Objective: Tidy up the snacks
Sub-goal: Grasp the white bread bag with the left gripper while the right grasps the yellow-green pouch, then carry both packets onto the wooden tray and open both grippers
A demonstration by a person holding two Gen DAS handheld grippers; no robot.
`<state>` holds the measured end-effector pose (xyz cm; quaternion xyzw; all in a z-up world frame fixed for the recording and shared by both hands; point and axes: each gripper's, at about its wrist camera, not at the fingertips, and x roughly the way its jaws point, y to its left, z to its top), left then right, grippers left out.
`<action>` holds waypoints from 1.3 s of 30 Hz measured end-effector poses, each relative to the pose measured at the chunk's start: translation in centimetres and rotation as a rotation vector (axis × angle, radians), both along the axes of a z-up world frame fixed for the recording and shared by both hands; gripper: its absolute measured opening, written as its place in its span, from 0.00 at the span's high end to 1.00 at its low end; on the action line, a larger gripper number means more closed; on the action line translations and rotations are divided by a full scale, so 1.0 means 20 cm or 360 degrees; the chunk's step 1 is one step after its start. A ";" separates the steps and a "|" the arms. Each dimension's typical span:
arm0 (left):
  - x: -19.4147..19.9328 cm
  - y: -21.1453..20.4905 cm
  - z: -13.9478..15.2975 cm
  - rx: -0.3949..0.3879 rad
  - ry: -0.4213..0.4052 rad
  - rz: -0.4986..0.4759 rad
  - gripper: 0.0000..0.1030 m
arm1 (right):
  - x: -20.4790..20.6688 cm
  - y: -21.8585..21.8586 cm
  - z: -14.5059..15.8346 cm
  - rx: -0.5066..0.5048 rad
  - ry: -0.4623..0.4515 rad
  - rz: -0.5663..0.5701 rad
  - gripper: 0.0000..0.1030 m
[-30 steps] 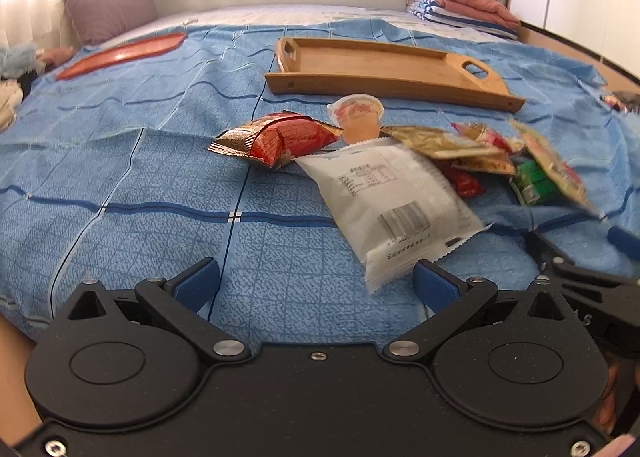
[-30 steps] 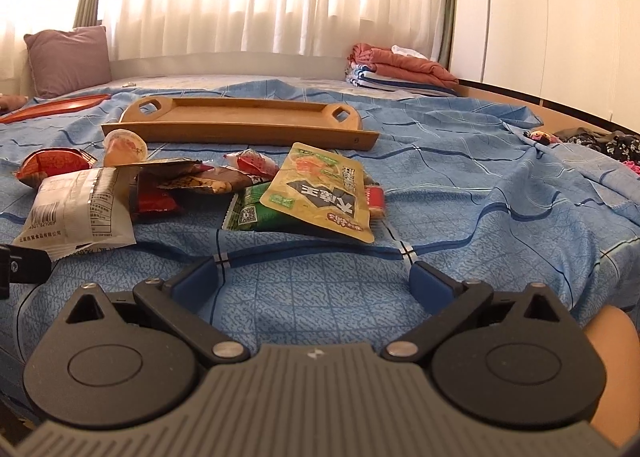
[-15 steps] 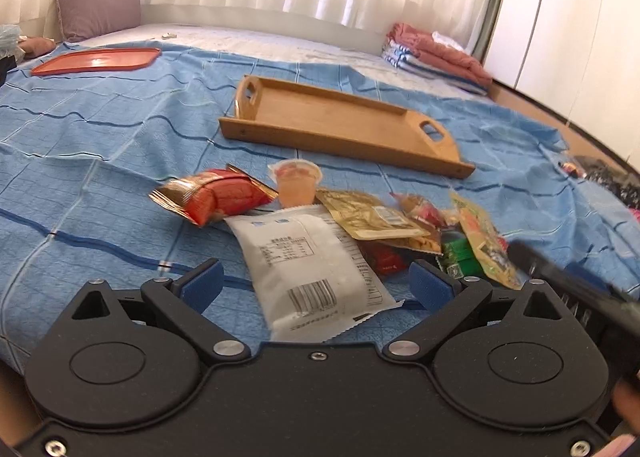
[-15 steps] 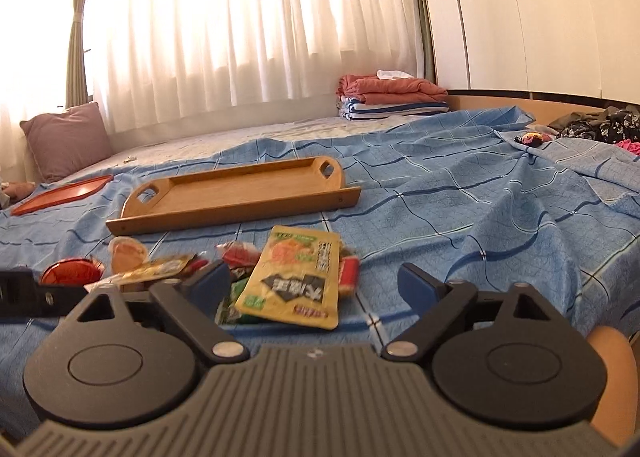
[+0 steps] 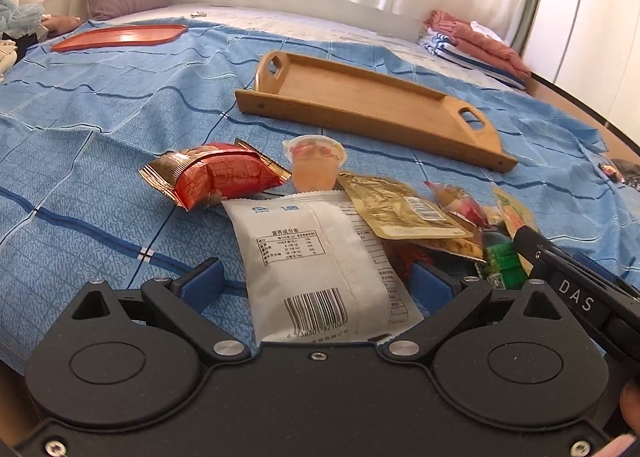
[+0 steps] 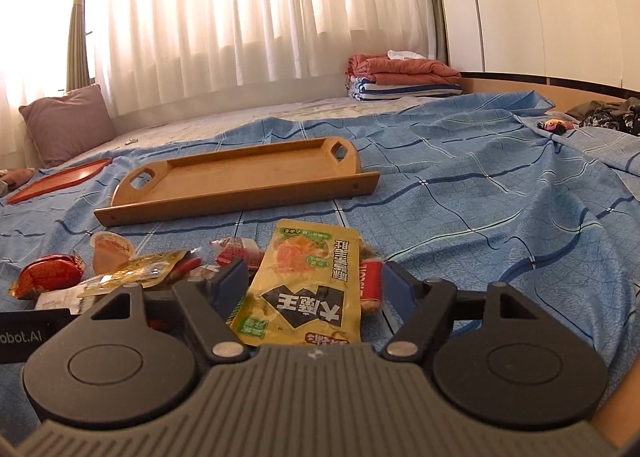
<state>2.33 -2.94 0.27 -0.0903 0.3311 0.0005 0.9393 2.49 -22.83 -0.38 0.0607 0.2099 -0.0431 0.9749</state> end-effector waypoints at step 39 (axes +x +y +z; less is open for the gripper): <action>-0.09 0.07 0.03 0.0091 -0.0107 -0.0031 0.28 | -0.15 0.03 -0.02 0.0057 0.0081 -0.0104 0.22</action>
